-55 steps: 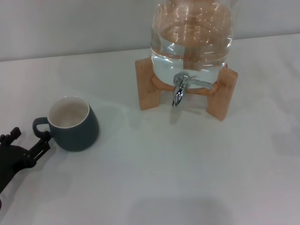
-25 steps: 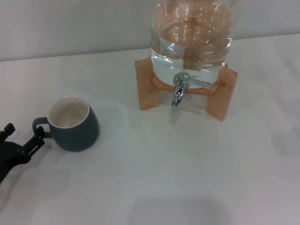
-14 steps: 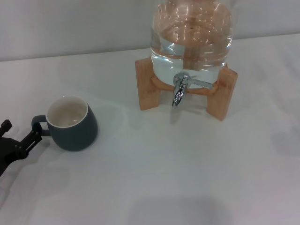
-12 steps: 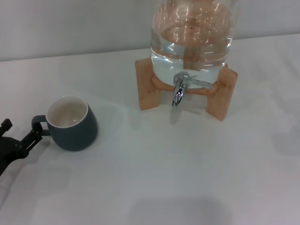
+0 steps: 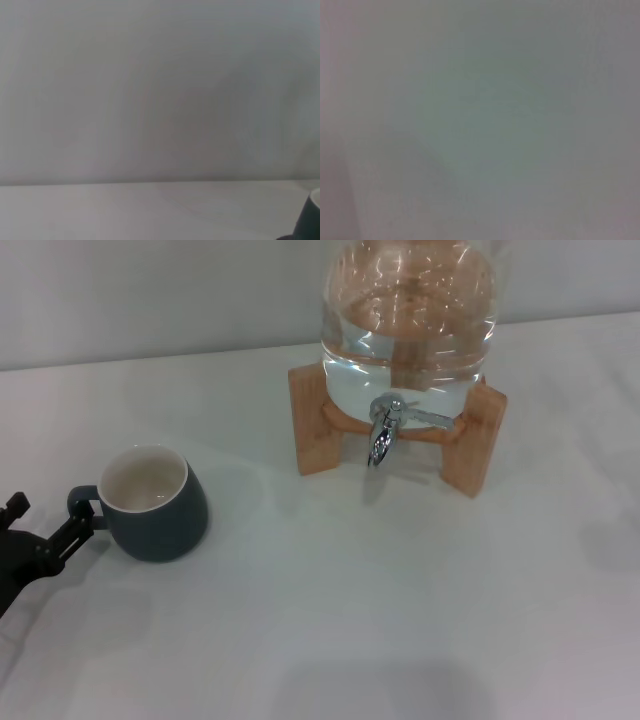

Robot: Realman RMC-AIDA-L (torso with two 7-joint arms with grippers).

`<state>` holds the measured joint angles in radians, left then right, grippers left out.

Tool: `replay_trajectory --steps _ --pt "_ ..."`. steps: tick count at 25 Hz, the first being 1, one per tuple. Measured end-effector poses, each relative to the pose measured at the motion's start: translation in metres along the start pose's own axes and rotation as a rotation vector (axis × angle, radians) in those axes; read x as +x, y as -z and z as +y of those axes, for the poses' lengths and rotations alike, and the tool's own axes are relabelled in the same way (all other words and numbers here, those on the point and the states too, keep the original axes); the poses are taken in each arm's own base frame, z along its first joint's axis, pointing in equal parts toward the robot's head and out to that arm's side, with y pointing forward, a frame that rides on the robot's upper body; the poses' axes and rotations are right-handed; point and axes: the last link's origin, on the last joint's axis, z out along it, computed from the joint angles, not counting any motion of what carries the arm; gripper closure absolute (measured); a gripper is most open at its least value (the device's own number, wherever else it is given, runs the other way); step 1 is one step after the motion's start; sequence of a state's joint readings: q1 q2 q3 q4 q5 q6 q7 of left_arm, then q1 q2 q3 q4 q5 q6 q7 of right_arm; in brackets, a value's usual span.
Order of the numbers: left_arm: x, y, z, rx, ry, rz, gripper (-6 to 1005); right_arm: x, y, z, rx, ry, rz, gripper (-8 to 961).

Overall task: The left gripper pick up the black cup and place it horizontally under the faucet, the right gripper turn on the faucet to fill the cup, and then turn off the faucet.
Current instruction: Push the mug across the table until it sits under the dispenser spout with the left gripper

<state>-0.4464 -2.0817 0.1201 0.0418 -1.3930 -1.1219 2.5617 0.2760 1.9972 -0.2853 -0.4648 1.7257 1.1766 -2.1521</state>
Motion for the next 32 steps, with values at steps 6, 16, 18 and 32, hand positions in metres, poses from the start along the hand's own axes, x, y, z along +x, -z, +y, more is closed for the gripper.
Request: replay_trajectory --steps 6,16,18,32 --pt "-0.0027 -0.0002 0.0 0.009 0.006 -0.014 123 0.0009 0.0018 -0.0009 0.003 0.0 0.003 100" --pt "-0.0028 -0.0008 0.0013 0.006 0.011 -0.013 124 0.0014 0.0031 -0.0014 0.005 -0.001 0.004 100" --pt "-0.0022 -0.0014 0.0014 0.005 0.01 -0.012 124 0.0014 0.0034 -0.0013 0.004 -0.001 0.003 100" --pt "0.0023 -0.0048 0.0003 0.008 0.011 0.003 124 0.0026 0.0063 -0.0024 0.007 -0.001 0.006 100"
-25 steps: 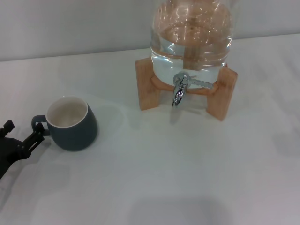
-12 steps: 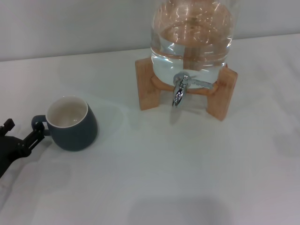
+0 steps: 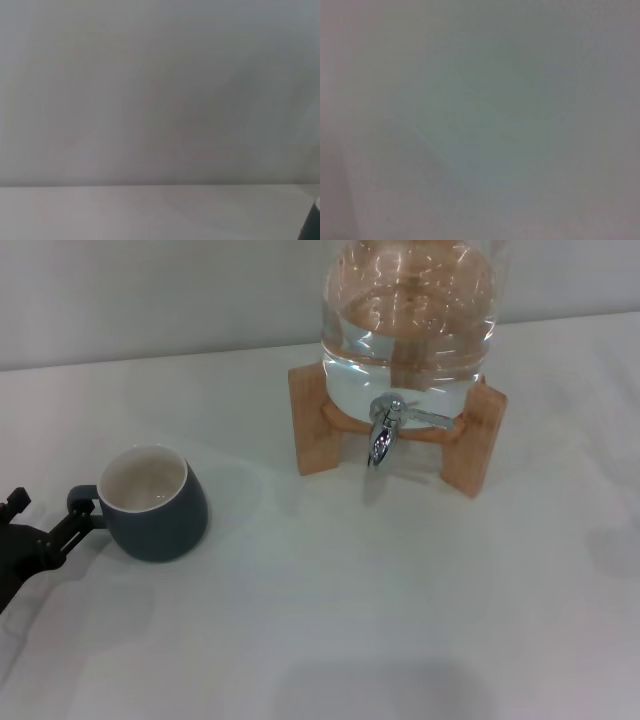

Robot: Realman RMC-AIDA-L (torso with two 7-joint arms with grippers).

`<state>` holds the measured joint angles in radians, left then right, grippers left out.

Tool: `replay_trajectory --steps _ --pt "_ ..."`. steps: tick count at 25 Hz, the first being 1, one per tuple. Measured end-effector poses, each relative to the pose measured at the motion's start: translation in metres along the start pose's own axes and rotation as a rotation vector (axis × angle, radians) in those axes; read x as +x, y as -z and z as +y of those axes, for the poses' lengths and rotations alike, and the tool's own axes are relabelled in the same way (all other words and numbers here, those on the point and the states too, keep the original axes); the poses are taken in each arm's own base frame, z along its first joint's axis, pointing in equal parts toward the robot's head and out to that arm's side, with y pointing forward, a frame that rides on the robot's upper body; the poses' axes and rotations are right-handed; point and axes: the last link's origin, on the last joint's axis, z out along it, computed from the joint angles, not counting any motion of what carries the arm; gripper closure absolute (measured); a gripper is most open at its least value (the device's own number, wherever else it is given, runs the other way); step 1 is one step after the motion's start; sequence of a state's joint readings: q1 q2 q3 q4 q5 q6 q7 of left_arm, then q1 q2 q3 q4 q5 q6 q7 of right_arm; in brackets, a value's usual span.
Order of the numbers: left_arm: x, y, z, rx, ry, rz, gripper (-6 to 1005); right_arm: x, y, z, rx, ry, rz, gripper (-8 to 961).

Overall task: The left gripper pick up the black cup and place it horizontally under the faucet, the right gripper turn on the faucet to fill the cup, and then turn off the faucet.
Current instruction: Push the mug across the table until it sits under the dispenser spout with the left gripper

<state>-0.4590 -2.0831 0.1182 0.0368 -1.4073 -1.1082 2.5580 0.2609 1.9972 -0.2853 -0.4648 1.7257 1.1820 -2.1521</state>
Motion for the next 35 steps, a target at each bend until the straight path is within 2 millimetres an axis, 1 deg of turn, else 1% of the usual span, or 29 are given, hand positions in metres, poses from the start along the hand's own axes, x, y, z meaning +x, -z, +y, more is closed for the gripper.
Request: replay_trajectory --steps 6,11,17,22,31,35 --pt "0.0008 -0.0001 0.0001 -0.004 0.021 0.002 124 -0.0001 0.0001 0.0 0.0 0.0 0.0 100" --pt "0.0013 0.0004 -0.0023 -0.01 0.047 -0.006 269 -0.0008 -0.0009 0.0003 -0.002 0.001 -0.002 100" --pt "0.0013 -0.0002 -0.002 -0.012 0.044 -0.01 507 -0.0013 -0.0018 0.0008 -0.004 0.002 -0.003 100" --pt "0.0009 -0.0002 -0.002 -0.011 0.041 -0.012 751 -0.0014 -0.0019 0.0008 -0.004 0.002 -0.004 100" --pt "0.0006 -0.0002 -0.002 -0.011 0.039 -0.013 836 -0.0011 -0.0019 0.001 -0.004 0.001 -0.003 100" --pt "0.0016 -0.0015 -0.0011 -0.015 0.037 -0.011 840 -0.0007 -0.0019 0.0011 -0.003 0.001 -0.002 100"
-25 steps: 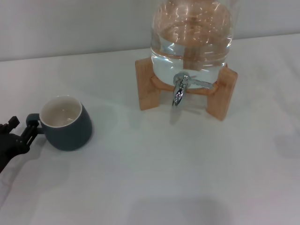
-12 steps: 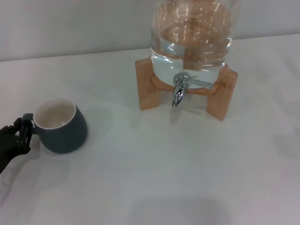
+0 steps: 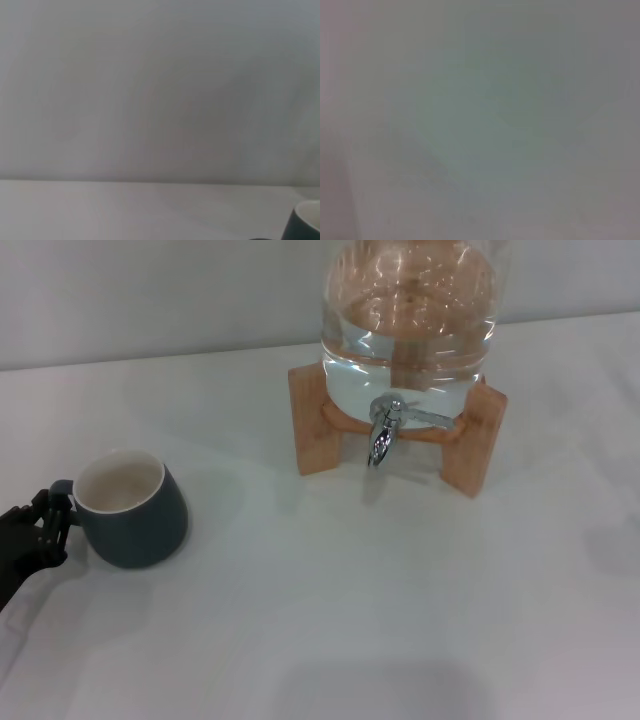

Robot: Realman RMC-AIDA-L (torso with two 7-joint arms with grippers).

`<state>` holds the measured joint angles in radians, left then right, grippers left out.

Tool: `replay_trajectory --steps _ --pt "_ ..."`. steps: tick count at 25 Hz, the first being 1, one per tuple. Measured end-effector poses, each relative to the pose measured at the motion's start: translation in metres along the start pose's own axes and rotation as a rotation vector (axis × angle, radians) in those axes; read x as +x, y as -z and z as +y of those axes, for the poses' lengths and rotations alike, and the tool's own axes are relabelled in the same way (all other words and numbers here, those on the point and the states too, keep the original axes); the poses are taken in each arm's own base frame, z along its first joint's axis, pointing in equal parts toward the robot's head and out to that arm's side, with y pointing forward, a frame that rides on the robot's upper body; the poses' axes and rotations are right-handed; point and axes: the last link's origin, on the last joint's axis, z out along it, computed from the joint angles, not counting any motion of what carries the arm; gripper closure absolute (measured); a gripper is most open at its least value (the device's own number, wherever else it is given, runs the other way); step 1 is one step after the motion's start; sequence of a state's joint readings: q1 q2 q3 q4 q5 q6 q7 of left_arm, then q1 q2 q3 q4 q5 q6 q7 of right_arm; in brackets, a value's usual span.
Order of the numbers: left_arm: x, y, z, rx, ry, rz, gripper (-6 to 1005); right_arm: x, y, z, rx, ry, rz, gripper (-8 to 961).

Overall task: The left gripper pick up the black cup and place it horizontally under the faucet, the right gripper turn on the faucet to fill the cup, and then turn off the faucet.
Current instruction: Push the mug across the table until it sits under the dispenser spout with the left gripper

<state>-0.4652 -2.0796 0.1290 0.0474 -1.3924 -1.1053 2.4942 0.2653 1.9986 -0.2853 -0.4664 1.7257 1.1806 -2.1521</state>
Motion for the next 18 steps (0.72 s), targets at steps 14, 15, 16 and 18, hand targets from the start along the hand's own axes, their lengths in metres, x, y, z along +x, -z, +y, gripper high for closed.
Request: replay_trajectory --steps 14,15,16,18 --pt "0.0048 -0.0057 0.0038 -0.018 -0.017 0.015 846 0.0002 -0.0007 -0.0001 0.002 -0.001 0.002 100" --pt "0.0052 -0.0066 0.0047 -0.021 -0.02 0.016 846 -0.0001 -0.0013 0.0 0.002 -0.001 0.001 100" --pt "0.0056 -0.0076 0.0058 -0.025 -0.023 0.016 846 -0.0003 -0.0019 0.0002 0.001 0.0 0.001 100" --pt "0.0067 -0.0103 0.0085 -0.037 -0.029 0.016 847 -0.0006 -0.0023 0.0003 0.001 0.0 0.0 100"
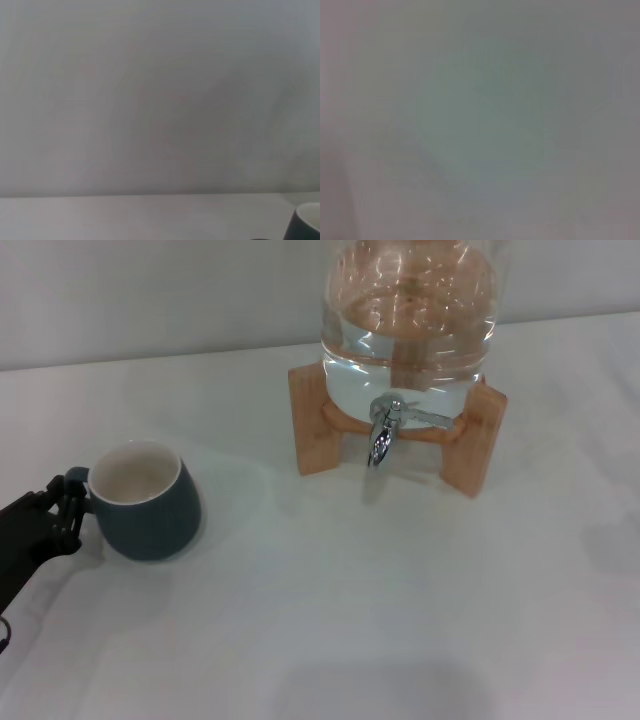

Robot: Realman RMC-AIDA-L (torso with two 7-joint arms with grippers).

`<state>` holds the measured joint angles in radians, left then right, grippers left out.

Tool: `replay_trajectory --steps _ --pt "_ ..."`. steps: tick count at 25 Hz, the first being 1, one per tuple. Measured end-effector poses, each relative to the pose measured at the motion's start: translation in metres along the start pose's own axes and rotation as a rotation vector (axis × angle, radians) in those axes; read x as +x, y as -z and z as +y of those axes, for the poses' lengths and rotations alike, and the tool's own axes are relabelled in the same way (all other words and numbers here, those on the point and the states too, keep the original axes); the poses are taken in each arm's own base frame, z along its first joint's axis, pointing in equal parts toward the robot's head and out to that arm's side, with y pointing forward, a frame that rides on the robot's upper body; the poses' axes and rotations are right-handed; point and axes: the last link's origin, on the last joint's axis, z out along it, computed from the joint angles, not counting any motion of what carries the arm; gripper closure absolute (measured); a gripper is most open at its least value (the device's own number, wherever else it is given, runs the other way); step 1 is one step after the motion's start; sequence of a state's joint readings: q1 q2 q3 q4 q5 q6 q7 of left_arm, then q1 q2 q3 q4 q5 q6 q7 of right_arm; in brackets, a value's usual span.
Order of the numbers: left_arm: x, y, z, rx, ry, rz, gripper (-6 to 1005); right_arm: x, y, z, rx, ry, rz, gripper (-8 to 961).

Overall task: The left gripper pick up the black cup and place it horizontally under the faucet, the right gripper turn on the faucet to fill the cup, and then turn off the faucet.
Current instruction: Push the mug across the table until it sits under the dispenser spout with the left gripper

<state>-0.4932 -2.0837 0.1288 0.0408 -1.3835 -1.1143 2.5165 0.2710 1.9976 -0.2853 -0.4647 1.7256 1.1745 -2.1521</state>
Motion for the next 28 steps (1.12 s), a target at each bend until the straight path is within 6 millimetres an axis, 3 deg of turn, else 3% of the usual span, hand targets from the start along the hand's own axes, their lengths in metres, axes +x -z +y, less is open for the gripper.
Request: replay_trajectory --steps 28 --pt "0.008 -0.036 0.05 -0.207 -0.05 -0.028 848 0.001 -0.006 0.007 -0.024 0.005 0.002 100"
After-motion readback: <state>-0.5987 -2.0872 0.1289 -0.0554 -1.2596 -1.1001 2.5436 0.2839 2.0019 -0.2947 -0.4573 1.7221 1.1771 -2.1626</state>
